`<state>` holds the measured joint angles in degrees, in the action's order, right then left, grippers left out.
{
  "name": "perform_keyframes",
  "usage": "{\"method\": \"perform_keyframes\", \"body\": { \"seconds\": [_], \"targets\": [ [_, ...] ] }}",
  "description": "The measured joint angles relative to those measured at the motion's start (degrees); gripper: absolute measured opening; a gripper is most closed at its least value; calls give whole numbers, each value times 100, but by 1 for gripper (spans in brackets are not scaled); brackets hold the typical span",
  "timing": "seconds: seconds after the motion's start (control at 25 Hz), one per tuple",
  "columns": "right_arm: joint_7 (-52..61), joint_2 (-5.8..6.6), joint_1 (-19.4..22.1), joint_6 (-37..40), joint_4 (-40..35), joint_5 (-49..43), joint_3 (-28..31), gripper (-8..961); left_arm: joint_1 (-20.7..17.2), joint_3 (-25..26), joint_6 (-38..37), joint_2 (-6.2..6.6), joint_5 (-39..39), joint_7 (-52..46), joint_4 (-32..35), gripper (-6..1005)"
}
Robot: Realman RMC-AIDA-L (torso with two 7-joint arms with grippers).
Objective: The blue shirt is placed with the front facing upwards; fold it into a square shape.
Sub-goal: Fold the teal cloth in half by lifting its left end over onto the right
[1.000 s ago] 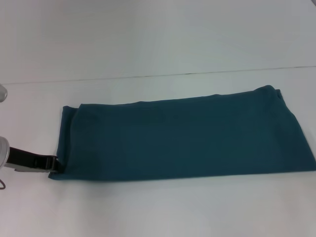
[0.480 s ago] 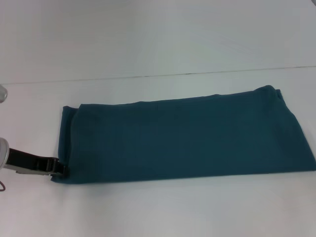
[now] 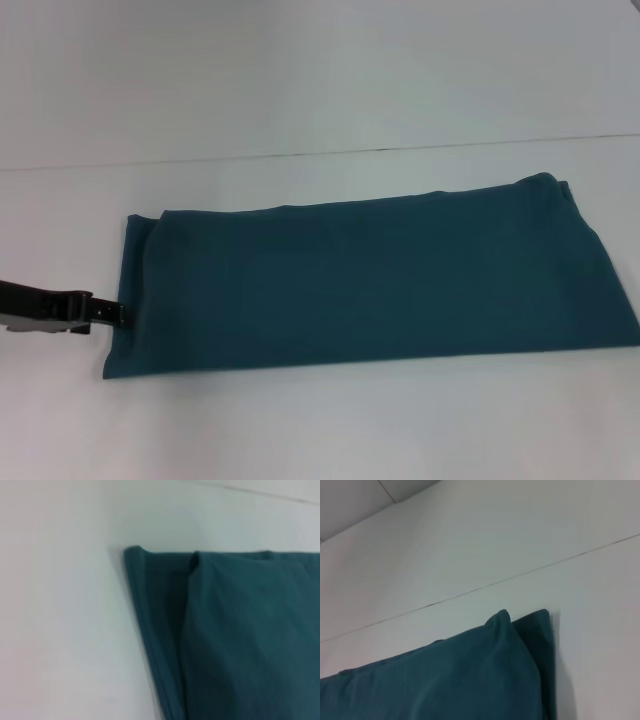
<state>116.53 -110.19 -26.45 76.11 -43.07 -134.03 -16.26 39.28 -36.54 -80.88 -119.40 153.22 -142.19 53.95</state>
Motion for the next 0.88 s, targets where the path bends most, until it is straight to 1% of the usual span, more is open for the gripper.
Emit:
{"method": "perform_keyframes", "body": {
  "seconds": [0.16,0.36,0.64,0.88],
  "targets": [
    [-1,0,8,-38,0,0,-10,807,-57,32,-281,17,-4,-148,72,571],
    [-12,1,8,-53,0,0,-27,807,-88,41,-678,12,-29,-233,68,660],
    [-10,31,2,-20,0,0,-46,806,-101,113,-1002,18,-70,-244,-10,660],
    [-9,35,-14,-18,0,0,-46,807,-33,106,-721,24,-74,-254,-456,659]
  ]
}}
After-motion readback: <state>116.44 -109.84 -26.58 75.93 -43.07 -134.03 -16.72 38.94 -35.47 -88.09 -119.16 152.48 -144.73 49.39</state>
